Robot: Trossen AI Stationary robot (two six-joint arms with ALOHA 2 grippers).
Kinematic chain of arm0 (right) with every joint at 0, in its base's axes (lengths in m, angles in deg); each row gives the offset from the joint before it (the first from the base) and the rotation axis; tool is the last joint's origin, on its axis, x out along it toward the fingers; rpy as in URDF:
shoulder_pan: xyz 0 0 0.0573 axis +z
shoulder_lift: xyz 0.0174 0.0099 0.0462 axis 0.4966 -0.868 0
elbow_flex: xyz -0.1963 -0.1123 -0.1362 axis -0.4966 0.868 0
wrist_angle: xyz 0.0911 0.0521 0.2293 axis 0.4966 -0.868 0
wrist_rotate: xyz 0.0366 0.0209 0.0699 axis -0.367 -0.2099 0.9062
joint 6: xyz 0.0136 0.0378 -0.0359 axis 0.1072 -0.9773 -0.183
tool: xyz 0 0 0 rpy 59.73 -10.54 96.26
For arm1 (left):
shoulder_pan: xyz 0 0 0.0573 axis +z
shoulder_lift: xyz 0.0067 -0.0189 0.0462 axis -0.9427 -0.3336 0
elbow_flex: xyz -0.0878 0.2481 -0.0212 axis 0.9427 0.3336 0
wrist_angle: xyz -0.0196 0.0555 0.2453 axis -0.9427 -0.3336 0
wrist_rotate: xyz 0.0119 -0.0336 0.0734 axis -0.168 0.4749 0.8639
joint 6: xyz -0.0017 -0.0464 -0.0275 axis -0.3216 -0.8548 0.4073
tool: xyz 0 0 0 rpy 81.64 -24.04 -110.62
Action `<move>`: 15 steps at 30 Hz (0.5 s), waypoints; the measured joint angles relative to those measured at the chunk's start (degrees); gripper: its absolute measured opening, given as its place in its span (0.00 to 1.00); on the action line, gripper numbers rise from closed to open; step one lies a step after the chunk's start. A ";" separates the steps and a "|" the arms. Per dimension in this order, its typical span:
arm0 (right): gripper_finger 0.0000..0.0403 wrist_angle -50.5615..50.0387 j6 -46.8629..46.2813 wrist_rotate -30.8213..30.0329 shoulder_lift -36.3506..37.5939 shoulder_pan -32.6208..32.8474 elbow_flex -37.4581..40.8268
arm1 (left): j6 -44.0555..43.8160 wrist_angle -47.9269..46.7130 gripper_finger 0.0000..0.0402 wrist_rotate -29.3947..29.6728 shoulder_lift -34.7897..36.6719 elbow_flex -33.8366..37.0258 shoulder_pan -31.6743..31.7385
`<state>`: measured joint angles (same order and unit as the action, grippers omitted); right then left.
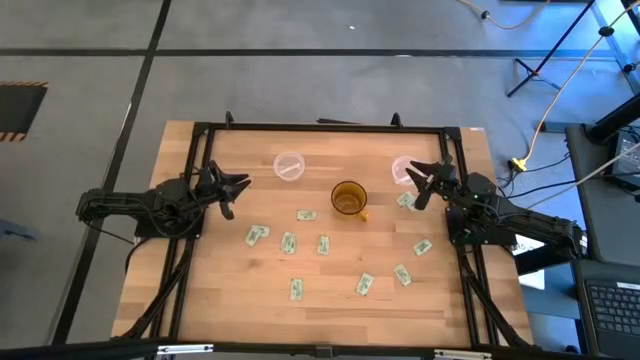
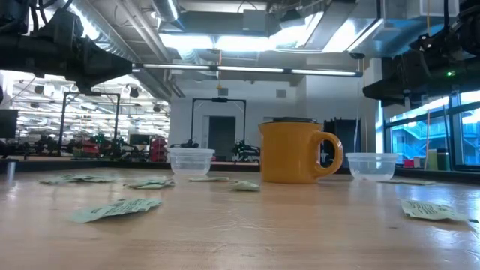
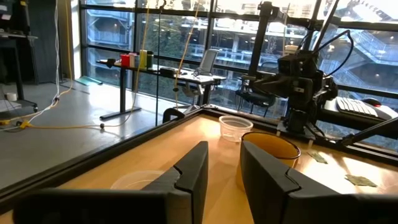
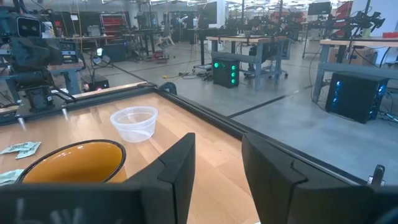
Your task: Pick and place Stevia / Truvia into bins
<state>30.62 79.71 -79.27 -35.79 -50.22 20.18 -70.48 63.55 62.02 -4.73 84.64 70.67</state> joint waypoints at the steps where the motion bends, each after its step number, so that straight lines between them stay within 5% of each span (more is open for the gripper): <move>1: 0.34 -0.01 -0.63 0.00 -0.02 0.02 0.00 | 0.00 0.00 0.22 0.03 -0.01 0.00 0.00; 15: 0.34 -0.02 -2.89 0.00 -0.02 0.00 0.00 | 0.57 0.46 0.22 1.36 0.00 0.00 -0.01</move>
<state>30.60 76.82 -79.27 -35.81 -50.22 20.18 -69.91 64.01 63.38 -4.73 84.64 70.66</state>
